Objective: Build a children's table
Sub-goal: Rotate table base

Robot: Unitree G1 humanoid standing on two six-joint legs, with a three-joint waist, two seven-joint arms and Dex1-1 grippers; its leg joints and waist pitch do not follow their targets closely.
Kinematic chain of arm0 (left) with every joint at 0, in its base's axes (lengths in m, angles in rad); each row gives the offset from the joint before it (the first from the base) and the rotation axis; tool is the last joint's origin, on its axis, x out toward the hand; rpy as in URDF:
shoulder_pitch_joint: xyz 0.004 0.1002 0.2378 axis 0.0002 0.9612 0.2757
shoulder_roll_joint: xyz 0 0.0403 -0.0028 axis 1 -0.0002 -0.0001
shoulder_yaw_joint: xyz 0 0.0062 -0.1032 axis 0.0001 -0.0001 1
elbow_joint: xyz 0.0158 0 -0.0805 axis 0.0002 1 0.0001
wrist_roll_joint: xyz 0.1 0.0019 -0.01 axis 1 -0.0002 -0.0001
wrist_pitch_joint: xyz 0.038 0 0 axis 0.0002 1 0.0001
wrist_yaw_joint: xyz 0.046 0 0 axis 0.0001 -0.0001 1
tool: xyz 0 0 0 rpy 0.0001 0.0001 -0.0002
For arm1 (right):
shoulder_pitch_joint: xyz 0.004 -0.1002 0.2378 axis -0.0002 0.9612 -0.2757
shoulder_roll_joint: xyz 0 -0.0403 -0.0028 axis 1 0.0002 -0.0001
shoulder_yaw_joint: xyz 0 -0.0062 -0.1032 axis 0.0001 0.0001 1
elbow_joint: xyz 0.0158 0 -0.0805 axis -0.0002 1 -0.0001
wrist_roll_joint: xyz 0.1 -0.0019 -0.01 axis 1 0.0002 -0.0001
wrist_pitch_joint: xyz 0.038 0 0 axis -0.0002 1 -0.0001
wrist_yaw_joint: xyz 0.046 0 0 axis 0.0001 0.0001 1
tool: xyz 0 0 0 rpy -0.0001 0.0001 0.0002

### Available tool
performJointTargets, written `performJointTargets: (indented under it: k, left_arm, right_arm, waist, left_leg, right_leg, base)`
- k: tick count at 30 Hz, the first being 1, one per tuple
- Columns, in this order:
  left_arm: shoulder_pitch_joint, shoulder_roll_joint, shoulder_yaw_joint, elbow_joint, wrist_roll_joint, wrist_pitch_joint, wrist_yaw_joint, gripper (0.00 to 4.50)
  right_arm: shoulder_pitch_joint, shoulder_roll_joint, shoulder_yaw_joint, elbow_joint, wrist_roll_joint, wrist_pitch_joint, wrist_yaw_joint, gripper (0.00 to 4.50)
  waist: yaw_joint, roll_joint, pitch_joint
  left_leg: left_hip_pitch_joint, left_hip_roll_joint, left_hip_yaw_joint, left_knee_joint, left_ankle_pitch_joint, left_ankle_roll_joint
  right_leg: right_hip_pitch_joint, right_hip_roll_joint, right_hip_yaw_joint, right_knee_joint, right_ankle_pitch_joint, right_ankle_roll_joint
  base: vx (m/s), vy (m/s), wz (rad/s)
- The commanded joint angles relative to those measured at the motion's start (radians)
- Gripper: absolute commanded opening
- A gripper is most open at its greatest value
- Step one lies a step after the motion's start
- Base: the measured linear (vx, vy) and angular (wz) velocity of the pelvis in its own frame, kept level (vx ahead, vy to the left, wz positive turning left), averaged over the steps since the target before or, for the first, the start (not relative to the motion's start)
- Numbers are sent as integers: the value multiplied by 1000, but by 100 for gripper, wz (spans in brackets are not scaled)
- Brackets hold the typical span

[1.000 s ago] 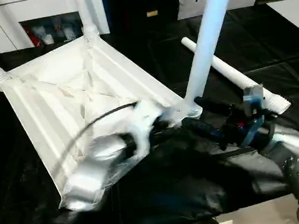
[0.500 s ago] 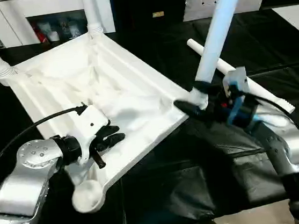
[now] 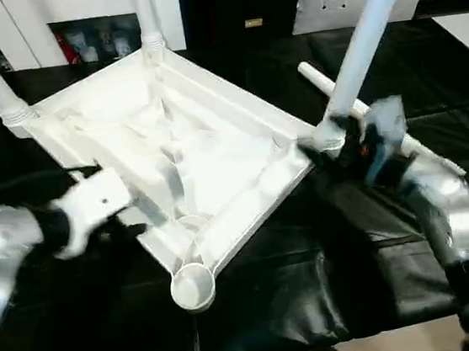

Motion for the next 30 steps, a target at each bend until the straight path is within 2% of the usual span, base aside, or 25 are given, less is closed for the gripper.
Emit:
performJointTargets:
  k: [1,2,4,5,7,8,9,11,14,16,19,22,24,30]
  left_arm:
    - [-8,26,-13,9,11,-37,-27,285]
    - [-9,32,-16,13,15,-46,-30,285]
    - [-16,57,-39,43,40,-115,-44,317]
    - [-16,57,-39,43,40,-115,-44,317]
    - [-38,59,-64,87,57,-188,-56,317]
    - [-45,58,-71,99,60,-209,-61,317]
    - [-47,58,-73,102,61,-215,-62,317]
    - [-42,96,-107,105,76,-229,-119,317]
    - [-46,126,-132,116,98,-282,-150,317]
    - [-48,126,-133,121,99,-292,-151,317]
    - [-74,62,-184,131,86,-312,-176,317]
    - [-79,43,-211,134,93,-320,-178,317]
    - [-89,22,-235,145,98,-324,-180,289]
    - [-95,-11,-272,149,82,-314,-234,242]
  right_arm:
    - [18,-20,26,-43,-12,9,20,450]
    - [24,-22,32,-48,-14,13,21,450]
    - [51,-34,47,-74,-31,47,5,450]
    - [51,-34,47,-74,-31,47,5,450]
    - [79,-51,50,-95,-61,95,-20,450]
    - [87,-58,52,-100,-70,108,-25,450]
    - [90,-60,53,-102,-72,111,-27,450]
    - [113,-72,56,-110,-89,122,-40,450]
    - [123,-75,55,-118,-86,128,-51,450]
    - [125,-76,56,-123,-85,133,-53,450]
    - [119,-49,74,-108,-104,149,-79,450]
    - [111,-29,78,-90,-106,149,-91,450]
    - [98,-14,92,-60,-119,136,-99,450]
    - [23,31,128,70,-158,115,-131,450]
  waist:
    - [-4,9,-76]
    - [-4,11,-75]
    - [-3,8,-72]
    - [-5,7,-73]
    - [-2,13,-69]
    - [-2,11,-72]
    - [-1,11,-69]
    - [1,18,-72]
    - [-3,14,-72]
    - [-4,15,-70]
    - [-1,20,-69]
    - [-1,19,-71]
    - [-3,19,-71]
    - [-3,19,-71]
  left_leg:
    - [12,70,-23,-70,-21,115]
    - [10,70,-24,-71,-26,111]
    - [11,68,-24,-73,-60,95]
    - [12,68,-23,-74,-65,90]
    - [13,69,-24,-76,-80,77]
    - [16,70,-23,-75,-84,69]
    - [15,69,-24,-76,-90,67]
    - [16,72,-26,-78,-89,59]
    - [12,70,-25,-77,-93,59]
    - [13,71,-25,-78,-103,54]
    - [17,71,-24,-78,-119,40]
    - [17,72,-25,-78,-123,36]
    - [16,71,-25,-78,-130,32]
    - [17,70,-25,-78,-131,25]
  right_leg:
    - [62,-91,71,-46,-217,-227]
    - [63,-93,71,-46,-219,-230]
    - [63,-92,73,-55,-264,-211]
    - [63,-92,73,-54,-268,-208]
    - [62,-92,74,-58,-289,-201]
    - [61,-92,75,-57,-283,-201]
    - [61,-91,74,-59,-289,-200]
    - [62,-93,75,-54,-265,-203]
    - [65,-94,76,-53,-253,-213]
    - [64,-95,76,-56,-268,-213]
    - [63,-96,76,-61,-296,-213]
    - [63,-96,76,-57,-289,-215]
    - [64,-95,76,-58,-295,-215]
    - [65,-96,76,-60,-316,-210]
  base:
    - [0,0,0]
    - [0,0,0]
    - [0,0,0]
    - [0,0,0]
    - [0,0,0]
    - [0,0,0]
    - [0,0,0]
    - [0,0,0]
    - [0,0,0]
    - [0,0,0]
    - [0,0,0]
    - [0,0,0]
    - [0,0,0]
    - [0,0,0]
